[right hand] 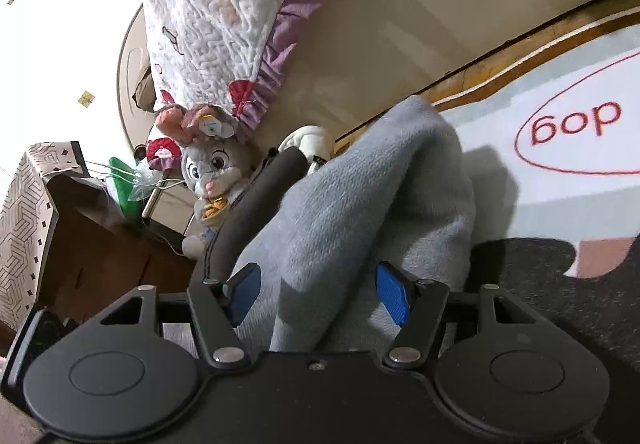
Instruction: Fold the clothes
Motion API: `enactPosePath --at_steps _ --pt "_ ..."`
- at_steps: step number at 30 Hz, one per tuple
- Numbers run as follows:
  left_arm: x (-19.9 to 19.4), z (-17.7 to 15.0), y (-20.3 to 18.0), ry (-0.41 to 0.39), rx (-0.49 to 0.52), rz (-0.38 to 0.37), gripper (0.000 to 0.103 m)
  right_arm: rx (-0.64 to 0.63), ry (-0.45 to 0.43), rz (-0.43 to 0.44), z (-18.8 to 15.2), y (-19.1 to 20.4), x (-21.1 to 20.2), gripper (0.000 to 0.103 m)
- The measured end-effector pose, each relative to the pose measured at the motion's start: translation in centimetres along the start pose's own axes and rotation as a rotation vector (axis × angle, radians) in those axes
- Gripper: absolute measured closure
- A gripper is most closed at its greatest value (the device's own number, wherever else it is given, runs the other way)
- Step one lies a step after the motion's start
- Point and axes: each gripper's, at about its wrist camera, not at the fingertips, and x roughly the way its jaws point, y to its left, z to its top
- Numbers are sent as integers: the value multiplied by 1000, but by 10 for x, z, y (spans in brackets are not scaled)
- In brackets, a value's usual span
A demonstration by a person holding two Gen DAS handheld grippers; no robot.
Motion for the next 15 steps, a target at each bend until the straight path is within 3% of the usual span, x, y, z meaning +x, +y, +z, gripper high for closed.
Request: enactPosePath --at_steps 2,3,5,7,10,13,15 --pt "9 -1 4 27 27 2 37 -2 -10 -9 5 3 5 34" --pt "17 0 12 42 26 7 48 -3 -15 -13 8 4 7 34" --pt "31 3 30 65 3 19 93 -5 -26 -21 13 7 12 33" --pt "31 13 68 45 -122 55 94 -8 -36 -30 18 9 17 33" --pt "21 14 124 -11 -213 216 94 -63 -28 -60 46 23 27 33" --pt "25 -16 178 4 -504 150 94 -134 -98 -84 62 35 10 33" --pt "35 -34 185 11 -584 118 95 -138 -89 -159 65 27 6 33"
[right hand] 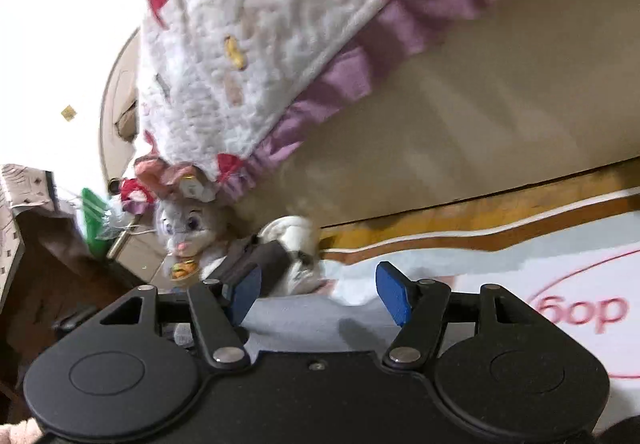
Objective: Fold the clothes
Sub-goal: 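Lay the folded sweater beside the clothes stack and open both grippers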
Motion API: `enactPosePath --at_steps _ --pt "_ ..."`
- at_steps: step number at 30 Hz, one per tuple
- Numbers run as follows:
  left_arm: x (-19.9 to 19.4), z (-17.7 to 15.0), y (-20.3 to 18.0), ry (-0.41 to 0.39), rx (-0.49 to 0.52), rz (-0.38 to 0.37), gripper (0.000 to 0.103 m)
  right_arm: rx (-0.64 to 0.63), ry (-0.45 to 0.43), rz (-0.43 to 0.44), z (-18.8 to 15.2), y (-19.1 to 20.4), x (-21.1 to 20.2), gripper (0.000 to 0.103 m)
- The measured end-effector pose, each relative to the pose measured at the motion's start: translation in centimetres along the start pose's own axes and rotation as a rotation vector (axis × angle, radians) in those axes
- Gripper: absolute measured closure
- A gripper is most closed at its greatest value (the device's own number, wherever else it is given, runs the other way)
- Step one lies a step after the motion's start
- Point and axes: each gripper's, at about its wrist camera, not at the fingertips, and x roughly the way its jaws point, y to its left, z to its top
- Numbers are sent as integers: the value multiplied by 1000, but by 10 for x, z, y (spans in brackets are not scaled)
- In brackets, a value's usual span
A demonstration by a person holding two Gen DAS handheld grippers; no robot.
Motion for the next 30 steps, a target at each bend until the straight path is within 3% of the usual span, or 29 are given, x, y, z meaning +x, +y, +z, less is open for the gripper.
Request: enactPosePath --at_steps 3,5,6,8,9,11,12,13,15,16,17,18,20,21,23,24,26,28,30 --pt "2 -9 15 -17 -126 -73 95 -32 67 -116 -9 -13 15 33" --pt "-2 -11 26 -38 -207 -110 95 -6 93 -123 -16 -22 33 29" --pt "-6 -12 27 -47 -216 -112 95 12 104 -117 -18 -26 42 21" --pt "-12 -15 27 -60 -183 -101 95 31 110 -85 -15 -30 59 20" --pt "-11 -17 27 -62 -186 -99 95 1 113 -60 -12 -27 67 50" --pt "-9 -20 28 -65 -193 -95 95 -110 103 -63 -6 -13 78 69" --pt "-8 -21 30 -66 -200 -94 95 -145 83 -66 -3 -7 78 74" --pt "-7 -23 34 -66 -219 -97 95 -141 52 -71 0 -6 74 76" --pt "2 -24 36 -56 -215 -78 94 -73 -2 -129 7 -17 72 99" --pt "7 -24 35 -48 -201 -62 93 -3 -10 -184 10 -32 73 102" --pt "13 -23 34 -40 -188 -48 92 57 -12 -237 12 -46 75 101" --pt "19 -22 33 -33 -173 -36 83 96 -12 -266 13 -56 74 101" --pt "31 -19 31 -18 -143 -11 72 110 -13 -257 15 -62 66 96" --pt "36 -17 30 -10 -128 1 72 97 -28 -239 14 -55 56 93" --pt "46 -14 29 0 -105 27 74 -29 -49 -221 9 -26 37 85" --pt "44 -11 30 -9 -114 44 81 -111 -57 -215 6 -9 28 68" --pt "40 -8 31 -9 -115 78 88 -305 -57 -212 -6 26 17 47" --pt "35 -5 29 -1 -107 112 90 -481 -28 -224 -23 53 19 48" --pt "32 -2 21 1 -72 111 89 -576 39 -274 -39 61 39 54"
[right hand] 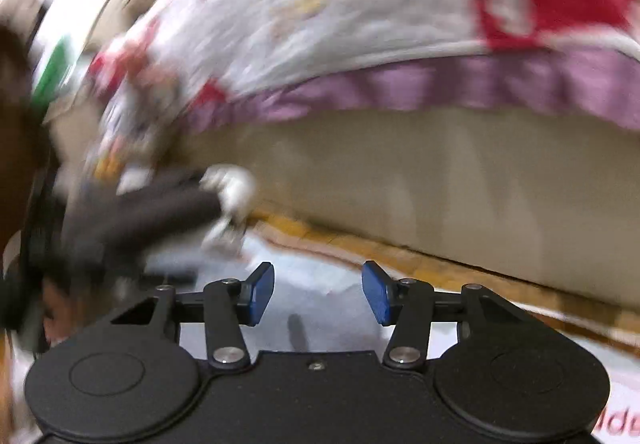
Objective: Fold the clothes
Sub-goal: 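Lay the folded sweater beside the clothes stack and open both grippers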
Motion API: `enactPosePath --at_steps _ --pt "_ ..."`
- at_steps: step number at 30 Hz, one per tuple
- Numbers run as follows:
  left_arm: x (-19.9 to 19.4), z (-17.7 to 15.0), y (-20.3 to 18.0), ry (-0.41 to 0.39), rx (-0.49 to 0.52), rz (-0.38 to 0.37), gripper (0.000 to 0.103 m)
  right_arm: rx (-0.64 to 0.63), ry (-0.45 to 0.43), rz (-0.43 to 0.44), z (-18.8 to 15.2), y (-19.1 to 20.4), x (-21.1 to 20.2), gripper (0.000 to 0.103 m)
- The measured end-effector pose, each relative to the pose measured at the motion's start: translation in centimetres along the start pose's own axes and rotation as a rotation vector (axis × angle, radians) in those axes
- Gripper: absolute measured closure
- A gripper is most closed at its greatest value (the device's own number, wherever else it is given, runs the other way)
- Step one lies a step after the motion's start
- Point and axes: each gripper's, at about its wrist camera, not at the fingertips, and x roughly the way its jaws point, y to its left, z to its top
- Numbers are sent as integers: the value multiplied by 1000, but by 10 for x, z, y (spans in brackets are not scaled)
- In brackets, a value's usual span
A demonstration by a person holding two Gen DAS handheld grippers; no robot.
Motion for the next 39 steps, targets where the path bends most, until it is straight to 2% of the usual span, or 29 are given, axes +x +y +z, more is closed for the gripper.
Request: enactPosePath --at_steps 2,4,5,10,13,16,17,18,19,22,24,25,27,30,32,35,38,39 --pt "-4 1 -10 -5 48 -19 86 -78 65 -50 -7 14 21 55" --pt "-9 3 -20 -9 96 -39 82 -54 125 -143 -14 5 56 55" --pt "-11 4 -25 -11 120 -49 81 -14 135 -146 -14 -2 66 55" --pt "-22 7 -50 -23 239 -97 80 170 130 -93 -9 -22 82 55" --pt "-13 3 -50 8 256 -63 80 296 121 -44 -4 -31 71 56" --pt "0 -3 -45 51 256 -10 82 391 -4 -1 3 -34 30 55" --pt "4 -5 -43 65 256 8 83 359 -30 15 5 -29 17 63" --pt "8 -8 -41 79 256 26 83 309 -34 32 7 -22 7 86" --pt "13 -10 -39 94 255 44 83 247 -8 44 8 -13 5 92" --pt "20 -12 -38 113 260 83 83 91 88 -1 4 11 21 92" --pt "12 -12 -39 87 249 92 83 13 175 -100 -10 17 49 97" --pt "6 -12 -39 70 240 89 83 25 183 -117 -17 14 60 99" --pt "-13 -13 -40 28 217 55 80 94 136 -107 -26 8 71 103" --pt "-38 -23 -37 2 187 -29 78 169 114 -103 -23 0 75 103" --pt "-46 -39 -36 34 202 -46 78 220 92 -105 -21 -11 78 103" --pt "-51 -67 -31 52 218 -29 78 301 109 -128 -16 -34 80 103" --pt "-63 -81 -26 19 226 -14 78 288 138 -149 -6 -31 72 103" --pt "-69 -83 -27 9 245 17 78 292 133 -182 -3 -28 61 92"
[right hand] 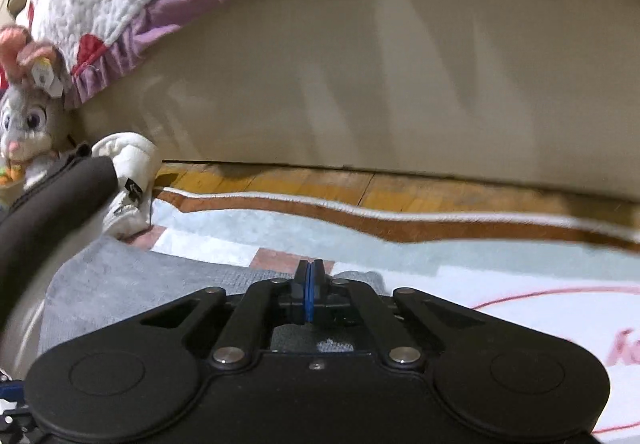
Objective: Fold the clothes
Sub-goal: 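Lay the folded sweater beside the clothes stack and open both grippers, then pinch the grey sweater's folded edge with the left gripper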
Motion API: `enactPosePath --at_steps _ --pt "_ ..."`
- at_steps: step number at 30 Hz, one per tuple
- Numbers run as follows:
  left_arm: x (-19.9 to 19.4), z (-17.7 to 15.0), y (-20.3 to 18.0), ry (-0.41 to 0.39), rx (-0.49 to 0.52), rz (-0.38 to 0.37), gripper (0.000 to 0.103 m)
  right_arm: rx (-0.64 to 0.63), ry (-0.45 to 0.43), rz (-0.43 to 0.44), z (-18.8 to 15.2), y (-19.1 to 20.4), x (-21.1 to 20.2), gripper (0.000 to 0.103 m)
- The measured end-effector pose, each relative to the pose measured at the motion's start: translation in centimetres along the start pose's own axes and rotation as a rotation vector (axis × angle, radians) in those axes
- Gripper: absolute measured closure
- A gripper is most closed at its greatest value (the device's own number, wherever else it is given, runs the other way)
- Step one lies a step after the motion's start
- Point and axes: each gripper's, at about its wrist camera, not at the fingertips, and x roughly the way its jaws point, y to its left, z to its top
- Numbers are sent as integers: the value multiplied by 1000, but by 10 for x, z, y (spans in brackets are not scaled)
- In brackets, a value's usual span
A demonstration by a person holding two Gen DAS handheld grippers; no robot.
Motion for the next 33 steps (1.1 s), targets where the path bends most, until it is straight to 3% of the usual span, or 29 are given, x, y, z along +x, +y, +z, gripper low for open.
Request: enactPosePath --at_steps 1,2,3,5,6,8,10,11,13,16,18,20,21,25,27,30,33 --pt "-5 -1 -1 -8 18 35 78 33 -18 -43 0 -2 -15 73" --pt "-11 -3 -3 -20 35 75 77 75 -39 -71 -3 -5 -32 39" --pt "-19 -5 -2 -40 38 94 77 113 -57 -76 -8 -8 -51 34" --pt "-35 -10 5 -99 -20 29 72 159 -61 -7 -23 -12 -81 35" --pt "-34 -14 7 -81 -42 9 64 167 -52 42 -34 -12 -94 35" --pt "-32 -24 12 -44 -84 -29 62 148 -19 124 -59 -5 -112 34" --pt "-28 -33 16 -4 -115 -53 62 75 28 135 -88 10 -119 34" --pt "-22 -38 17 21 -108 -29 61 41 46 124 -103 17 -120 34" --pt "-26 -44 26 25 -182 -32 61 -2 72 93 -132 29 -122 30" --pt "-37 -48 43 34 -321 -39 57 48 175 137 -161 32 -122 26" --pt "-43 -49 52 -9 -382 -113 58 82 242 179 -176 33 -122 26" --pt "-46 -52 62 -52 -436 -231 53 82 224 201 -176 30 -125 26" --pt "-44 -53 66 -43 -452 -256 50 85 206 209 -173 28 -127 26" --pt "-14 -48 74 43 -452 -222 45 195 115 223 -158 -1 -122 25" --pt "-5 -47 73 47 -463 -226 27 270 75 234 -146 -20 -114 25" --pt "9 -44 71 54 -480 -231 17 311 82 291 -133 -31 -94 23" --pt "23 -42 68 61 -496 -237 16 326 87 338 -132 -32 -78 22"
